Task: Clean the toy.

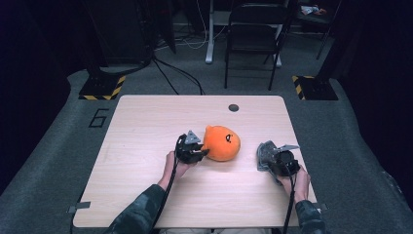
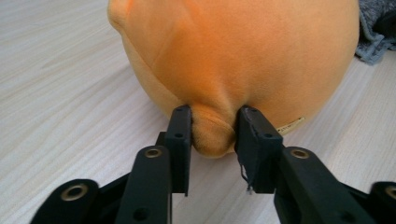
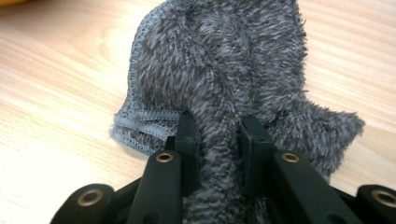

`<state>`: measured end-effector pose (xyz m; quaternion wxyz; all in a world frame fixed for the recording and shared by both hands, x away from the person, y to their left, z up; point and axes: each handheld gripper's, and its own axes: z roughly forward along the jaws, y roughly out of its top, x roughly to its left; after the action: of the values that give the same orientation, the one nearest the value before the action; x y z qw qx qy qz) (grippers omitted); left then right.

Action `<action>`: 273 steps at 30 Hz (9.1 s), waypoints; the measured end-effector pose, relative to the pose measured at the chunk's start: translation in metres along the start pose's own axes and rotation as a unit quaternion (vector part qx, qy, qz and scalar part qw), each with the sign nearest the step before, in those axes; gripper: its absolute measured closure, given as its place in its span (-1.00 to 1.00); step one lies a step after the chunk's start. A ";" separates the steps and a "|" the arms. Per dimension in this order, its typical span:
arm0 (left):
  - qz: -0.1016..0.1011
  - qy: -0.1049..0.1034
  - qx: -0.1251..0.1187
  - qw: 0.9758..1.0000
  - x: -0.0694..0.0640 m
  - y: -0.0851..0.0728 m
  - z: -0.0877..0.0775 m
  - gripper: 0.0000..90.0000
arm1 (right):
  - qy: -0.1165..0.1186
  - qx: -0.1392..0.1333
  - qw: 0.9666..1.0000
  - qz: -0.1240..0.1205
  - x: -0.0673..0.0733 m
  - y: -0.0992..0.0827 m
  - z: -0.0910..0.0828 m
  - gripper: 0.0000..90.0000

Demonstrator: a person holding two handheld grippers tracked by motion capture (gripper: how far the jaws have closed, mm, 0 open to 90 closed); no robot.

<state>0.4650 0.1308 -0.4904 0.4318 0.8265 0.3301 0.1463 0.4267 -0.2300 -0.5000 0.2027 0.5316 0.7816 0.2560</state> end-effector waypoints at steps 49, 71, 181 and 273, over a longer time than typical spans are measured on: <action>0.014 -0.004 -0.033 0.999 -0.016 0.001 -0.007 0.60 | 0.077 -0.119 0.990 0.008 0.018 0.053 -0.047 0.60; 0.025 -0.010 -0.050 0.998 -0.024 0.003 -0.008 0.62 | 0.121 -0.118 0.984 -0.050 0.078 0.094 -0.050 0.59; 0.067 -0.028 -0.070 0.995 -0.030 0.003 -0.007 0.77 | 0.050 -0.028 0.998 -0.004 0.038 0.093 -0.019 0.59; 0.052 -0.031 -0.072 0.996 -0.028 -0.005 -0.009 0.77 | 0.068 -0.033 0.997 -0.024 0.045 0.110 -0.034 0.59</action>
<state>0.4379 0.1198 -0.4878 0.4916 0.8137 0.2617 0.1667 0.4712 -0.1608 -0.4076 0.1725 0.4871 0.7971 0.3124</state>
